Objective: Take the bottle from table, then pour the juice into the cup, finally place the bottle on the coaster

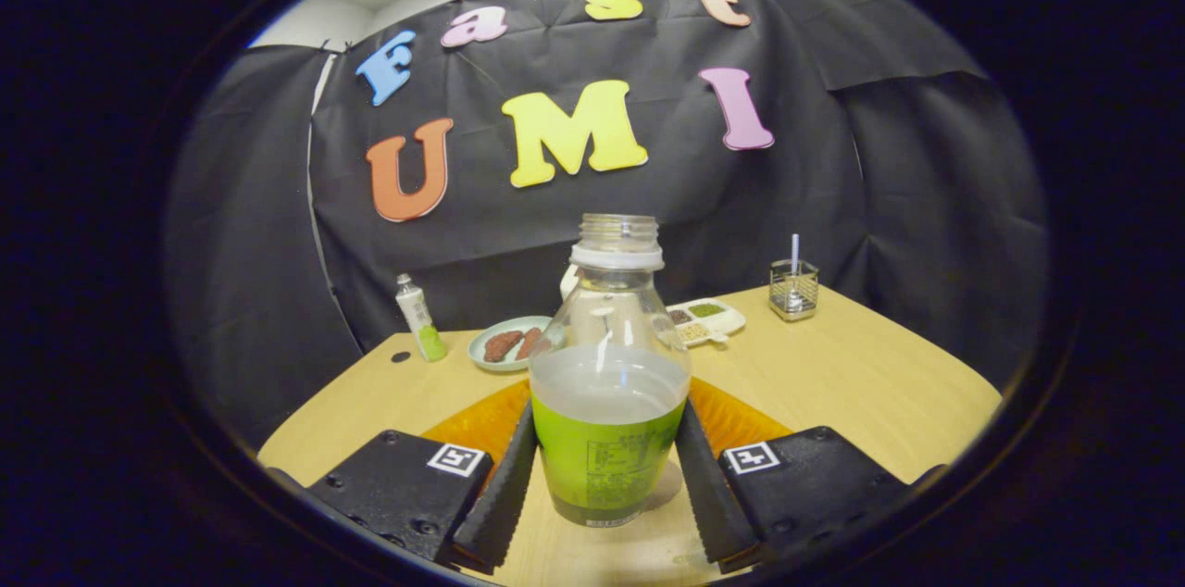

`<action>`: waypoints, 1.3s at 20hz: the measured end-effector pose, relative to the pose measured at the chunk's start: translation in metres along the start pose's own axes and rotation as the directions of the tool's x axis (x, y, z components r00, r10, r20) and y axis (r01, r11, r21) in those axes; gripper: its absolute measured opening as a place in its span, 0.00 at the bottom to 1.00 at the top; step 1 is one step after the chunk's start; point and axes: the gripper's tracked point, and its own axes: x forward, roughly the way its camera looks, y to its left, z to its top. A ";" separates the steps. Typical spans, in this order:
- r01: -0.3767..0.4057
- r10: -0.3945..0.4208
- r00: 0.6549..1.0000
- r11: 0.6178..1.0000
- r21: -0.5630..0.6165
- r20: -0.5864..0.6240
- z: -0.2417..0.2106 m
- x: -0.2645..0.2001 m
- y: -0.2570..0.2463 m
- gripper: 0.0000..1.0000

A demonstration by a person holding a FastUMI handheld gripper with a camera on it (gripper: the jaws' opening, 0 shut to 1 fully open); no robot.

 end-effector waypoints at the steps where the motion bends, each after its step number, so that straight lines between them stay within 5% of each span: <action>1: 0.008 -0.008 1.000 1.000 -0.020 -0.002 -0.004 0.007 -0.001 0.79; 12: 0.135 -0.107 0.983 0.973 -0.188 0.151 -0.007 0.034 -0.008 0.80; 26: 0.098 -0.079 0.990 0.981 -0.168 0.115 -0.029 0.051 -0.002 0.86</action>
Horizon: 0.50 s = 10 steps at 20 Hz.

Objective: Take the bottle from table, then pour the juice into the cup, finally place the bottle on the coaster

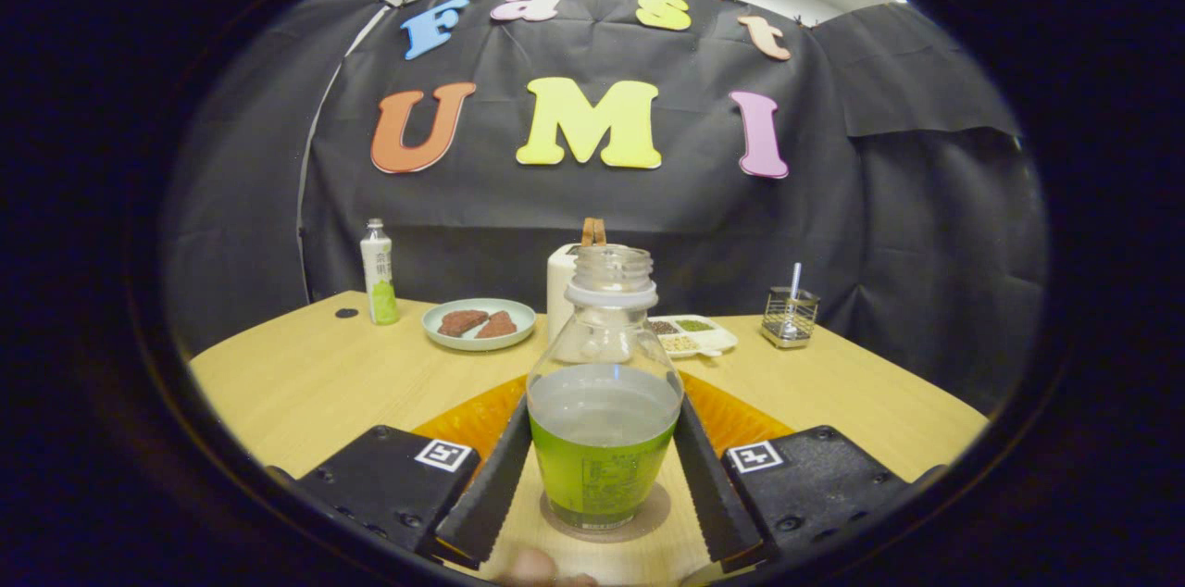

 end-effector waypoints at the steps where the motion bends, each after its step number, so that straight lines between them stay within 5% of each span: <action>1: -0.018 0.018 1.000 1.000 0.002 0.007 0.002 -0.002 0.004 0.91; 3: -0.028 0.028 1.000 1.000 -0.015 0.007 0.006 -0.005 0.006 1.00; 10: -0.009 0.010 0.999 0.999 -0.034 0.043 0.037 -0.029 0.003 1.00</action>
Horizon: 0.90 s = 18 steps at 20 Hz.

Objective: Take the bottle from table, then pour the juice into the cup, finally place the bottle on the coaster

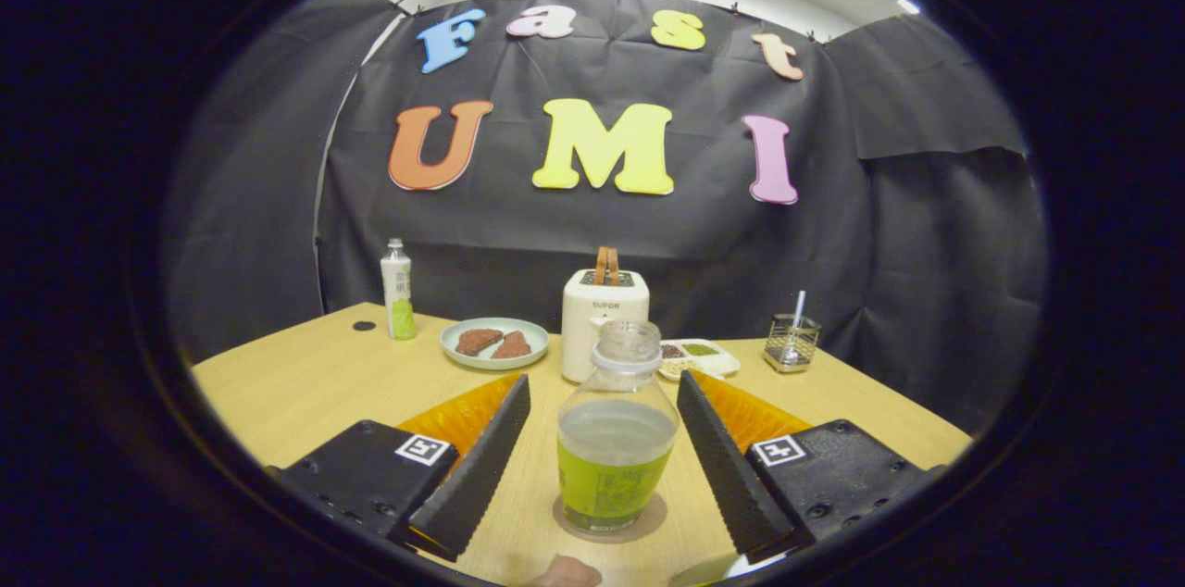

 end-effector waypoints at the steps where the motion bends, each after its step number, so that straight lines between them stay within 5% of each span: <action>1: 0.002 -0.002 1.000 1.000 -0.001 0.011 0.008 -0.005 -0.002 1.00; 14: 0.002 -0.003 0.994 1.000 0.008 0.112 0.088 -0.105 -0.034 1.00; 18: 0.064 -0.063 0.993 0.998 -0.003 0.102 0.094 -0.124 -0.057 1.00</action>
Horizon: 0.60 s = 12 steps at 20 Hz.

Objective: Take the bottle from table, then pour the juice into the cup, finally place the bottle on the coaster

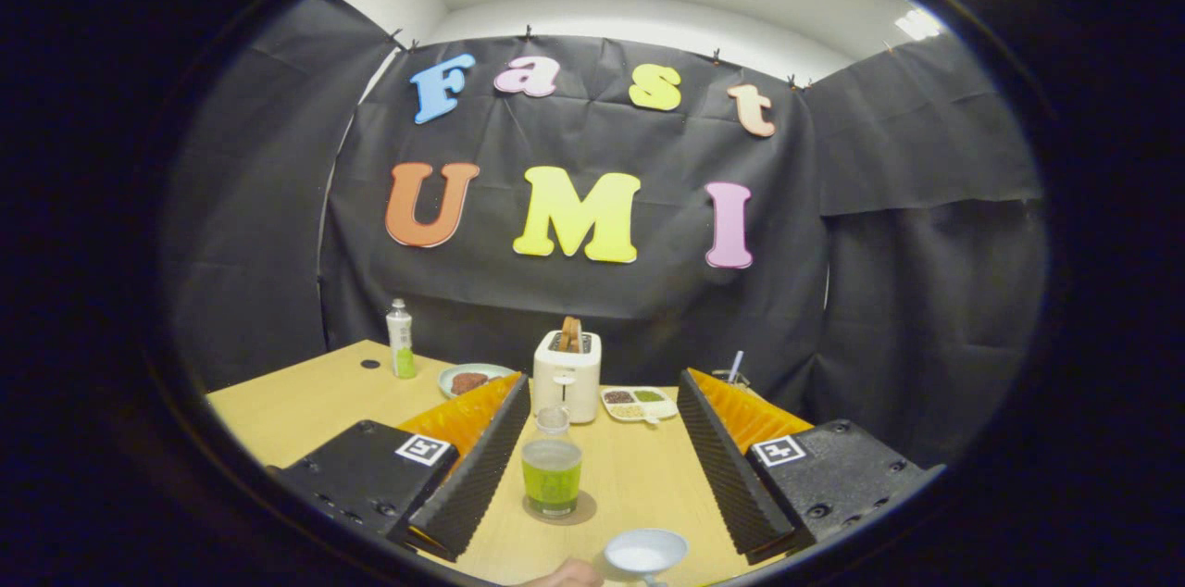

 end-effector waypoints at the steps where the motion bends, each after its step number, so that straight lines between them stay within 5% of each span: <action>1: 0.011 -0.011 1.000 1.000 0.002 0.010 0.008 -0.006 -0.003 1.00; 12: -0.030 0.031 0.999 0.998 0.052 -0.033 0.041 -0.090 -0.025 1.00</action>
